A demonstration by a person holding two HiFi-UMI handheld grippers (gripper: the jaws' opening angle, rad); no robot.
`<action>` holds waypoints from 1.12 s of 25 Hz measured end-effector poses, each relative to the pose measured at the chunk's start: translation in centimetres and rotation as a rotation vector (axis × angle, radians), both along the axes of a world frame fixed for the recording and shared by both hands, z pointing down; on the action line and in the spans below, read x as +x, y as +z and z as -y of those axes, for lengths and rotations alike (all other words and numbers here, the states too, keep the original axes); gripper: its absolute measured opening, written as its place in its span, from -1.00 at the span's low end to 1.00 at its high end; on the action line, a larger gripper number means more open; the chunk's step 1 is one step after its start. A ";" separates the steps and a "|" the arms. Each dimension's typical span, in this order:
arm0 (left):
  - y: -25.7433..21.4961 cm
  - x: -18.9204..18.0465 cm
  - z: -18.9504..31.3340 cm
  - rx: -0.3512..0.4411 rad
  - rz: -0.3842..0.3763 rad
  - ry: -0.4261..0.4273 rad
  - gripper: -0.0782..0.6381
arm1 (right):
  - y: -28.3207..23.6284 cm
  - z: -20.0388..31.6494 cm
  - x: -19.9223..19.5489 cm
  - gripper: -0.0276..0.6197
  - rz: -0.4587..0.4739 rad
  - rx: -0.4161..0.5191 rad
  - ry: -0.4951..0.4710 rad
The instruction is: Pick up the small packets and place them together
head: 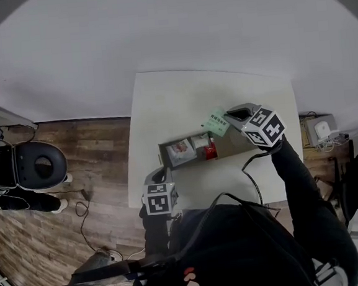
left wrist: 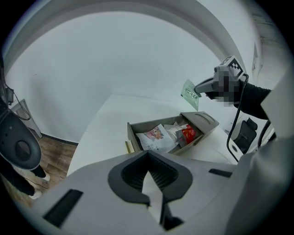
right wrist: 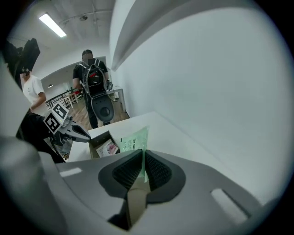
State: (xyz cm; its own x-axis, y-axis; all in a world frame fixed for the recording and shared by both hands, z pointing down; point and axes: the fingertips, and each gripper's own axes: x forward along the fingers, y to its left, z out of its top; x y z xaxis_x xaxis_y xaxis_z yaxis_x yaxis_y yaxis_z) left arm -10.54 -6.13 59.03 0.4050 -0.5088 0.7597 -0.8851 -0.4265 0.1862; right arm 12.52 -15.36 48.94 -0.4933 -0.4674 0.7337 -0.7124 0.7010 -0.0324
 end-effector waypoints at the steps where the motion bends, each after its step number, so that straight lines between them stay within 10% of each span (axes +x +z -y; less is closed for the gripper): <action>1: -0.1 0.1 0.0 -0.003 0.003 0.003 -0.78 | 0.0 -0.4 1.6 -0.84 0.007 -0.007 0.034; 12: -0.2 0.2 0.1 -0.006 -0.001 -0.004 -0.78 | 1.8 -5.8 15.2 -0.85 0.042 -0.092 0.396; 28: 0.1 0.3 0.2 0.007 -0.005 -0.007 -0.78 | 6.5 -7.6 19.5 -0.84 0.140 -0.228 0.633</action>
